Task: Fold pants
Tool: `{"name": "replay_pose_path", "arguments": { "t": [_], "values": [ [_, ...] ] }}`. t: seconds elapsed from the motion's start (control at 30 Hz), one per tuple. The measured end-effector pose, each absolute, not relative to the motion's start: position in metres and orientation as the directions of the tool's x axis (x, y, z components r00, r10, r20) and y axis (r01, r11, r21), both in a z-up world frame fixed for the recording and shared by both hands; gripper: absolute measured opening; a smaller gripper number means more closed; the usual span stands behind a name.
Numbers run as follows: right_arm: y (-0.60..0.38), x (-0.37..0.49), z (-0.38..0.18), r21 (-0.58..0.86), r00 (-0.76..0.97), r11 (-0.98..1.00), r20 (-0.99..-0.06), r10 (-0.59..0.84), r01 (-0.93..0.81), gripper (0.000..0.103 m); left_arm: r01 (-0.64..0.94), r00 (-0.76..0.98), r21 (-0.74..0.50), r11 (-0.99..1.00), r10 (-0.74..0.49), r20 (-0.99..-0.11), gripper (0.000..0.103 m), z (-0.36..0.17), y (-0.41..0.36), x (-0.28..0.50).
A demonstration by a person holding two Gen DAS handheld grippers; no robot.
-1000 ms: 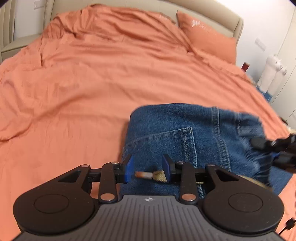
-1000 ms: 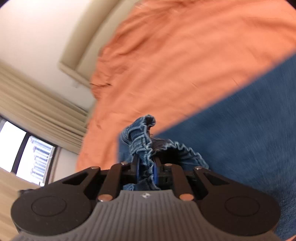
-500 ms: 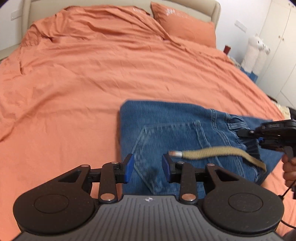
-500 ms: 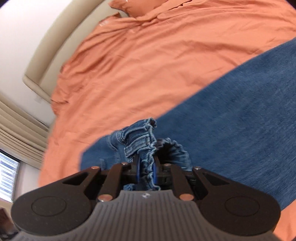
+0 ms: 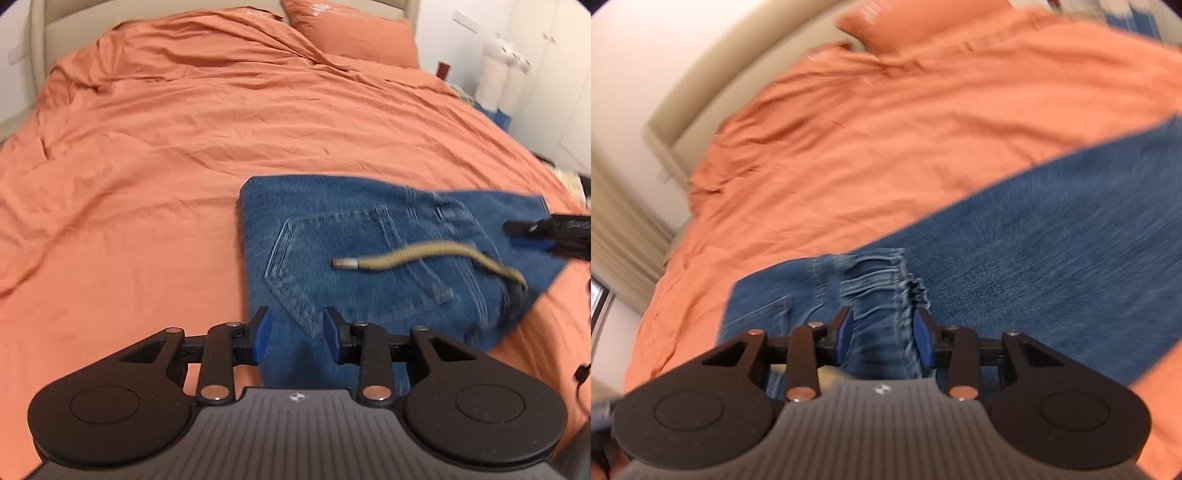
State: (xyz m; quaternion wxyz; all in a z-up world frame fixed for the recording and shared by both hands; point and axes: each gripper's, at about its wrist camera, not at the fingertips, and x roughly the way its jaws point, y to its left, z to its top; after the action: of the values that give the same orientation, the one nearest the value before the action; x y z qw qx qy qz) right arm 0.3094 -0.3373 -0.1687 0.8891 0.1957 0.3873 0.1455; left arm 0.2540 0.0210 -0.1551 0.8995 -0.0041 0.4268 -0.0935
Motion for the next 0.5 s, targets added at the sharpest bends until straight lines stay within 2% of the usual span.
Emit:
{"name": "replay_pose_path", "arguments": {
  "t": [0.07, 0.13, 0.17, 0.3, 0.43, 0.5],
  "values": [
    [-0.335, 0.285, -0.164, 0.453, 0.671, 0.879, -0.606, 0.428, -0.151, 0.034, 0.196, 0.608, -0.054, 0.979, -0.164, -0.776, 0.049, -0.152, 0.02, 0.237],
    [-0.33, 0.268, -0.168, 0.45, 0.694, 0.873, -0.569, 0.441, -0.186, 0.034, 0.225, 0.599, -0.025, 0.974, -0.159, -0.785, 0.063, -0.151, 0.019, 0.22],
    [-0.328, 0.263, -0.172, 0.45, 0.706, 0.871, -0.551, 0.444, -0.197, 0.034, 0.239, 0.59, -0.012, 0.971, -0.155, -0.792, 0.064, -0.152, 0.017, 0.213],
    [-0.319, 0.262, -0.185, 0.459, 0.685, 0.854, -0.543, 0.486, -0.242, 0.033, 0.235, 0.551, 0.074, 0.969, -0.07, -0.831, 0.065, -0.168, 0.01, 0.199],
    [-0.315, 0.263, -0.198, 0.436, 0.663, 0.853, -0.552, 0.506, -0.287, 0.032, 0.093, 0.524, -0.038, 0.995, -0.081, -0.848, 0.064, -0.185, 0.018, 0.204],
    [-0.32, 0.266, -0.209, 0.448, 0.647, 0.854, -0.573, 0.502, -0.266, 0.025, 0.001, 0.519, -0.091, 0.996, -0.078, -0.851, 0.064, -0.193, 0.023, 0.213]
  ]
}}
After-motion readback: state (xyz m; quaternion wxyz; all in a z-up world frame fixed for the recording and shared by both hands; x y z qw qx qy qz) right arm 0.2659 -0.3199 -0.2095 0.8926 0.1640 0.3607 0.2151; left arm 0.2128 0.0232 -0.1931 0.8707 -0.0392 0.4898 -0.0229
